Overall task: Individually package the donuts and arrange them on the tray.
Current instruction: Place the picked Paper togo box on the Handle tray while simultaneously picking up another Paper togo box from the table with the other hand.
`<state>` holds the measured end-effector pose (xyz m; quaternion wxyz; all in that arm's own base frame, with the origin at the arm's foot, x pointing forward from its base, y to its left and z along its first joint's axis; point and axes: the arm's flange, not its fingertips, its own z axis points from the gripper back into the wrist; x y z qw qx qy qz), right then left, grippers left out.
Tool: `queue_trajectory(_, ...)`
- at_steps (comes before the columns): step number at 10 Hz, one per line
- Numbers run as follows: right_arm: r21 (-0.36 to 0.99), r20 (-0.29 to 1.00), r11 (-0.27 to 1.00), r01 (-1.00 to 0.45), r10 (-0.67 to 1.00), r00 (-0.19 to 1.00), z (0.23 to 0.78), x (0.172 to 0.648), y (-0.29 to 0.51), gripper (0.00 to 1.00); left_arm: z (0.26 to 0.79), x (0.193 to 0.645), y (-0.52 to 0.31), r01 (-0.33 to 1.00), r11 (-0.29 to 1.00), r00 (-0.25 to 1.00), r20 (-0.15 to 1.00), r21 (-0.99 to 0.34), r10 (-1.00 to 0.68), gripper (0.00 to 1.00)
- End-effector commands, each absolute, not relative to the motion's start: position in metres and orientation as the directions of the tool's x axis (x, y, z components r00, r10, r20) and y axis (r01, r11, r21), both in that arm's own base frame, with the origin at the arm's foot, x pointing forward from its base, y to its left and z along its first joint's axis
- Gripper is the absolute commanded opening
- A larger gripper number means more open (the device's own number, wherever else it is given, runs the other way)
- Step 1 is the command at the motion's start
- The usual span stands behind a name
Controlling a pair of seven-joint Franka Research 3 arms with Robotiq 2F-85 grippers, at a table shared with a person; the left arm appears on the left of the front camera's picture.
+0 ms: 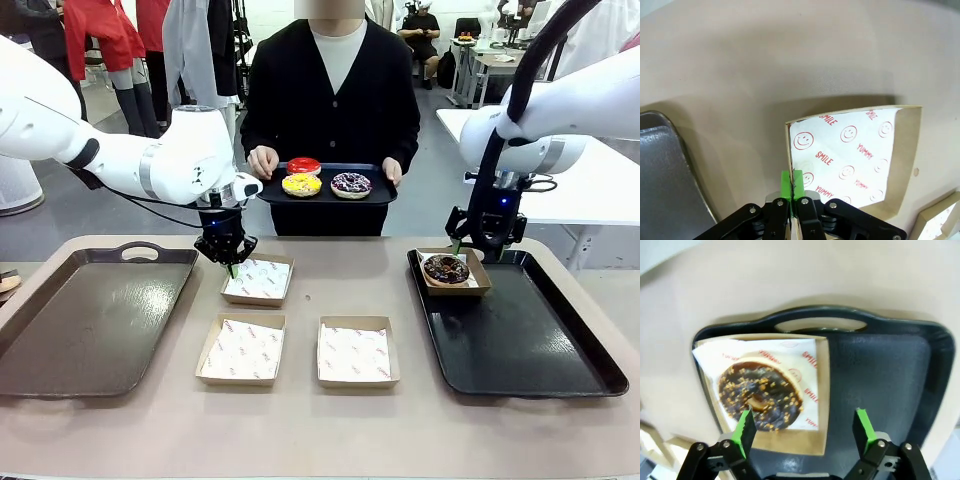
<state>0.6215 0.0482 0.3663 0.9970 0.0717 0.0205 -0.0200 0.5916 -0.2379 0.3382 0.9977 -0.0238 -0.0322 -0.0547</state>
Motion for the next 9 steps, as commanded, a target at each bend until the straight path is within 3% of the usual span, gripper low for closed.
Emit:
queue_trajectory(1,0.326,-0.048,0.945,0.014,0.002,0.999,0.387,0.599,0.024,1.00,0.374,0.586,-0.228,0.125,0.989,0.989,0.090,-0.073,-0.118,0.01)
queue_trajectory(3,0.489,-0.046,0.872,0.033,-0.011,0.999,0.404,0.595,-0.017,1.00,0.412,0.582,-0.225,0.128,0.987,0.984,0.139,-0.101,-0.114,0.01)
queue_trajectory(6,0.746,-0.085,0.662,0.071,-0.011,0.996,0.416,0.577,-0.096,1.00,0.449,0.580,-0.229,0.134,0.988,0.978,0.169,-0.076,-0.120,0.01)
queue_trajectory(9,0.866,-0.109,0.491,0.095,0.000,0.994,0.410,0.547,-0.156,1.00,0.466,0.588,-0.235,0.126,0.990,0.985,0.123,-0.061,-0.118,0.01)
